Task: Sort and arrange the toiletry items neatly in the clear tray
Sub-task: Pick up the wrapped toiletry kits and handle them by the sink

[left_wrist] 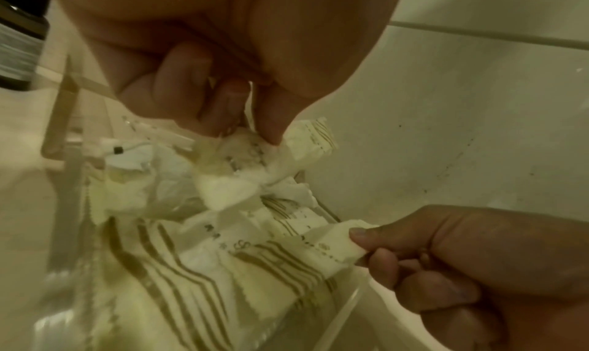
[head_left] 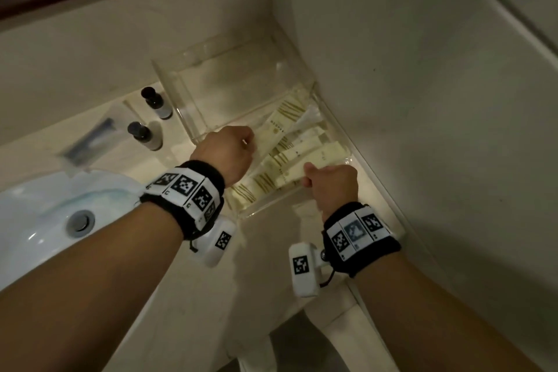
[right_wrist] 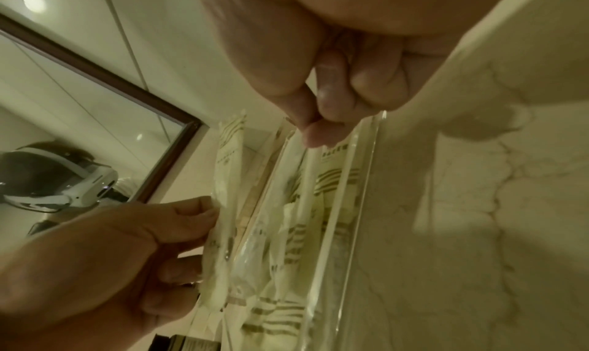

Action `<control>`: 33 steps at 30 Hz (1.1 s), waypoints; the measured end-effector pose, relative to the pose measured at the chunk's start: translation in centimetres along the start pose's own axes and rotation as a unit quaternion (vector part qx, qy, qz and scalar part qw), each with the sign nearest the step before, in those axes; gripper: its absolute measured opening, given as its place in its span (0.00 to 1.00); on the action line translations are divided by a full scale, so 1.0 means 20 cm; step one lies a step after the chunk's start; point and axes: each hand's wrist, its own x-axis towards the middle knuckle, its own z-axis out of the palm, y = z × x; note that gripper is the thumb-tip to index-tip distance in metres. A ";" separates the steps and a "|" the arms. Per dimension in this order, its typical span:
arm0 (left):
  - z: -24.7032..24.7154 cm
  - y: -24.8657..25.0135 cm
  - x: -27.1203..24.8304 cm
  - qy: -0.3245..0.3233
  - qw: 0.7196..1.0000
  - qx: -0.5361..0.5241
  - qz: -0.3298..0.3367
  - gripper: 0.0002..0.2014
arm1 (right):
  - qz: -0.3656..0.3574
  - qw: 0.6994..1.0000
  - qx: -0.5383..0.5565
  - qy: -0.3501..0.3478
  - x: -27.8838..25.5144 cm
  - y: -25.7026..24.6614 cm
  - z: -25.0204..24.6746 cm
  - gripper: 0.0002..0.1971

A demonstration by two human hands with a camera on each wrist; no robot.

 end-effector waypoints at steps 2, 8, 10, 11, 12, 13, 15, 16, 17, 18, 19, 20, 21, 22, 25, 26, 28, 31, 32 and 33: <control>0.02 0.00 0.02 -0.003 1.000 0.017 0.001 0.14 | 0.004 1.000 -0.011 -0.009 0.01 0.01 0.00 0.22; 0.07 0.00 0.06 -0.018 0.999 0.042 0.003 0.11 | -0.001 1.000 -0.026 -0.013 -0.02 0.03 0.01 0.23; 0.08 0.00 0.07 -0.021 0.999 0.048 -0.001 0.09 | -0.009 0.999 -0.030 -0.005 -0.03 0.03 0.01 0.21; 0.09 0.00 0.08 -0.022 0.999 0.050 -0.004 0.08 | -0.010 1.000 -0.029 0.002 -0.03 0.03 0.01 0.20; 0.10 0.00 0.08 -0.022 0.999 0.048 -0.007 0.08 | -0.009 1.000 -0.026 0.009 -0.03 0.04 0.01 0.20; 0.10 -0.01 0.09 -0.022 0.999 0.043 -0.011 0.09 | -0.008 1.000 -0.023 0.014 -0.03 0.04 0.01 0.20; 0.11 -0.03 0.10 -0.024 0.999 0.031 -0.019 0.07 | -0.004 1.000 -0.020 0.017 -0.02 0.04 0.02 0.20; 0.12 -0.03 0.10 -0.025 0.999 0.027 -0.024 0.06 | -0.004 1.000 -0.017 0.018 -0.02 0.05 0.02 0.19; 0.13 -0.04 0.11 -0.024 0.999 0.023 -0.029 0.05 | -0.004 1.000 -0.015 0.018 -0.02 0.05 0.02 0.19; 0.13 -0.05 0.11 -0.021 0.999 0.021 -0.035 0.03 | -0.004 1.000 -0.013 0.020 -0.02 0.06 0.02 0.18; 0.13 -0.06 0.11 -0.013 0.999 0.022 -0.038 0.02 | -0.005 1.000 -0.012 0.022 -0.02 0.06 0.01 0.18; 0.13 -0.06 0.11 -0.001 0.999 0.024 -0.039 0.03 | -0.007 1.000 -0.011 0.024 -0.02 0.06 0.01 0.18; 0.13 -0.07 0.12 0.011 0.999 0.025 -0.039 0.05 | -0.009 1.000 -0.010 0.024 -0.02 0.06 0.01 0.18; 0.13 -0.07 0.12 0.022 0.999 0.029 -0.037 0.06 | -0.009 1.000 -0.010 0.025 -0.02 0.06 0.01 0.18; 0.13 -0.06 0.11 0.034 0.998 0.048 -0.025 0.07 | -0.008 0.999 -0.016 0.036 -0.02 0.06 0.01 0.21; 0.13 -0.05 0.11 0.035 0.998 0.051 -0.022 0.08 | -0.008 0.999 -0.020 0.041 -0.02 0.06 0.01 0.23; 0.12 -0.04 0.10 0.035 0.998 0.058 -0.016 0.08 | -0.008 0.998 -0.027 0.048 -0.02 0.06 0.01 0.25; 0.10 -0.03 0.08 0.035 0.998 0.048 -0.011 0.07 | -0.019 0.998 -0.018 0.053 -0.03 0.05 0.01 0.27; 0.09 -0.03 0.06 0.040 0.998 0.038 -0.012 0.07 | -0.024 0.998 -0.009 0.052 -0.04 0.04 0.01 0.26; 0.08 -0.04 0.05 0.047 0.999 0.023 -0.015 0.06 | -0.030 0.998 0.002 0.050 -0.05 0.02 0.02 0.24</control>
